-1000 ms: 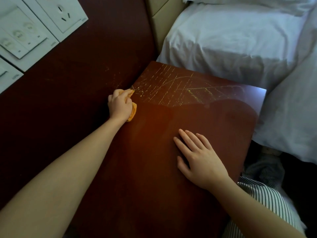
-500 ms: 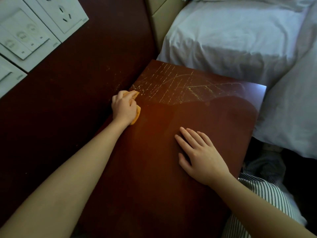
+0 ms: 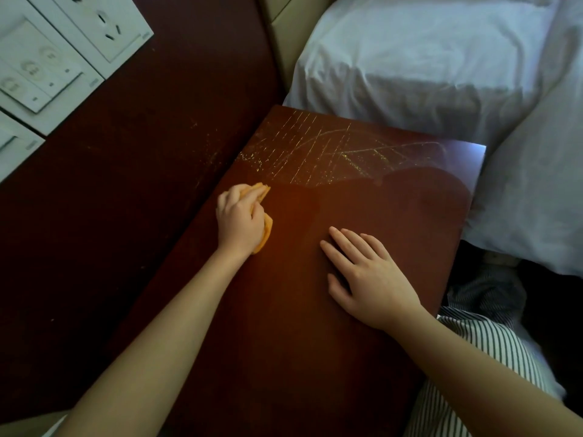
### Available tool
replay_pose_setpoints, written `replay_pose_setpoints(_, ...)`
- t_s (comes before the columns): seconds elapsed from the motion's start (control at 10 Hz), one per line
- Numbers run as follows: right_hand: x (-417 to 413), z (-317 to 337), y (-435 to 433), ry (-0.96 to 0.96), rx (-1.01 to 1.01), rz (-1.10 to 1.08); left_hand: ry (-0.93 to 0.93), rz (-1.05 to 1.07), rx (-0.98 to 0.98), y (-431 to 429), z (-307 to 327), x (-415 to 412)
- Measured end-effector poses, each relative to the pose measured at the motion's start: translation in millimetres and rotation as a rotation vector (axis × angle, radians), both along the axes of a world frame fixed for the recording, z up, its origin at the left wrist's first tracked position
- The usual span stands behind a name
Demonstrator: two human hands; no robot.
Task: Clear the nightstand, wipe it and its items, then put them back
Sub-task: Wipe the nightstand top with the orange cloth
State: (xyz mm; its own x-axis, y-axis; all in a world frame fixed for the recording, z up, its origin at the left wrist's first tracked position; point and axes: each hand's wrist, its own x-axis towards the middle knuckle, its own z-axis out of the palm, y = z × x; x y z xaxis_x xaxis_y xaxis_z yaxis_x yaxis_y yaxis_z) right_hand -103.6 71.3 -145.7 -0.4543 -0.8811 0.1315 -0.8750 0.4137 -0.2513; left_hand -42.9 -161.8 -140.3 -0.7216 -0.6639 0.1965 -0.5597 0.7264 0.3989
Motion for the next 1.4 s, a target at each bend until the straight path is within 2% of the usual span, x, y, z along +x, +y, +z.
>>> replay_pose_setpoints(0.2, 0.0, -0.9, 0.2, -0.002, -0.017, 0.006, -0.009, -0.037, 0.026, 1.4, 3.4, 1.0)
replay_pose_setpoints(0.4, -0.4, -0.4, 0.2, 0.0, -0.031, 0.005, -0.014, 0.239, 0.048, -28.0, 10.7, -23.9)
replay_pose_setpoints(0.5, -0.8, -0.6, -0.1, -0.008, -0.035, 0.007, -0.013, 0.294, 0.043, -17.7, 7.6, -28.9)
replay_pose_setpoints(0.6, -0.9, -0.6, -0.4, -0.012, -0.039, 0.007, -0.017, 0.264, 0.034, -0.4, 4.7, -28.2)
replay_pose_setpoints(0.7, -0.9, 0.0, -0.4, -0.012, -0.033, 0.009, -0.022, 0.148, 0.032, 24.7, 4.7, -25.6)
replay_pose_setpoints(0.9, -0.6, 0.1, -0.3, -0.016, -0.025, 0.007, -0.036, -0.194, 0.011, 35.2, 2.2, 1.3)
replay_pose_setpoints(1.0, -1.3, -0.2, -0.6, -0.021, -0.027, 0.007, -0.043, -0.051, 0.013, 5.5, 5.0, 4.6)
replay_pose_setpoints(1.1, -1.6, -0.5, -0.8, -0.023, -0.024, 0.004, -0.057, 0.239, 0.011, -10.5, 8.3, -9.5)
replay_pose_setpoints(1.2, -1.2, -0.3, -0.5, -0.024, -0.035, 0.004, -0.051, 0.347, 0.021, -0.5, 7.3, -31.1)
replay_pose_setpoints(1.4, -1.6, -0.1, -0.7, -0.021, -0.041, 0.001, -0.038, -0.008, 0.023, 28.9, 3.3, -31.8)
